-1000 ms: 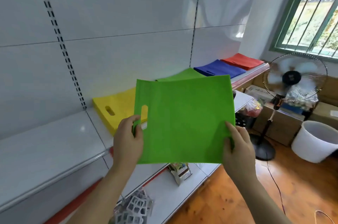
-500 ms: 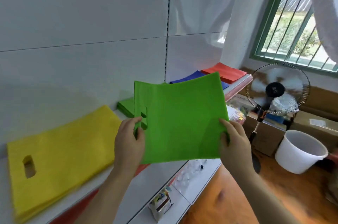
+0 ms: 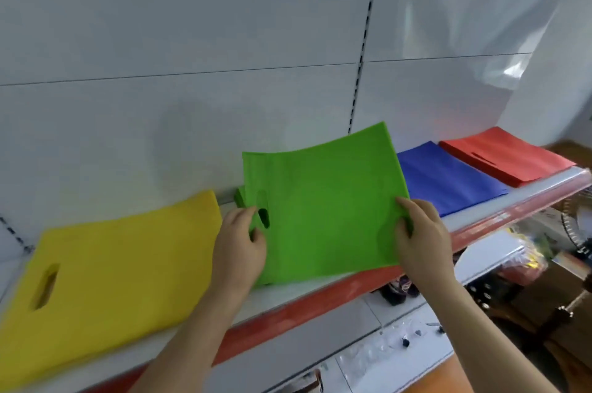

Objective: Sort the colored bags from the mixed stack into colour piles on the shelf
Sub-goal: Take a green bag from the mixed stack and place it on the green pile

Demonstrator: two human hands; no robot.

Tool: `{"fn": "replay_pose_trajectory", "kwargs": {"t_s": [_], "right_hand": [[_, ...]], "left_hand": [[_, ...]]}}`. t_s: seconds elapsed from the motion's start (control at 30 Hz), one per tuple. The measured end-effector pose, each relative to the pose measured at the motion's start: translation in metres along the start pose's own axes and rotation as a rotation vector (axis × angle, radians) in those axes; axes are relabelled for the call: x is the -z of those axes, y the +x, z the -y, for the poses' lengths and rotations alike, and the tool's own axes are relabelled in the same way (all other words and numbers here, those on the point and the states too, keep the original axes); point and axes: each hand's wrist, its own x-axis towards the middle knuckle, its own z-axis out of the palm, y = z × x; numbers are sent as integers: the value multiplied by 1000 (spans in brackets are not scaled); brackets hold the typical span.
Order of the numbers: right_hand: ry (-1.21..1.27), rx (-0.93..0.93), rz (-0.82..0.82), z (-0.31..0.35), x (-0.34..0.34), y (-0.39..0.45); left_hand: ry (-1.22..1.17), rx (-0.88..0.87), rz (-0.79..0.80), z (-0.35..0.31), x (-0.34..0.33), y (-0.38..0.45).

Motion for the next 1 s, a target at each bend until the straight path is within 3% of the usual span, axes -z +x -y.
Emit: {"fn": "replay_pose_trajectory", "kwargs": {"t_s": [0.17, 0.4, 0.77, 1.0], "right_hand": [[33, 71, 185, -27, -17, 54], [-78, 167, 493, -49, -53, 90], [-225, 249, 543, -62, -74, 85], [-284, 302, 643, -57, -72, 84]], "left_hand": [[141, 151, -41, -18, -28, 6], [506, 293, 84, -20, -49, 5], [680, 345, 166, -22, -59, 7], [666, 361, 220, -32, -67, 2]]}}
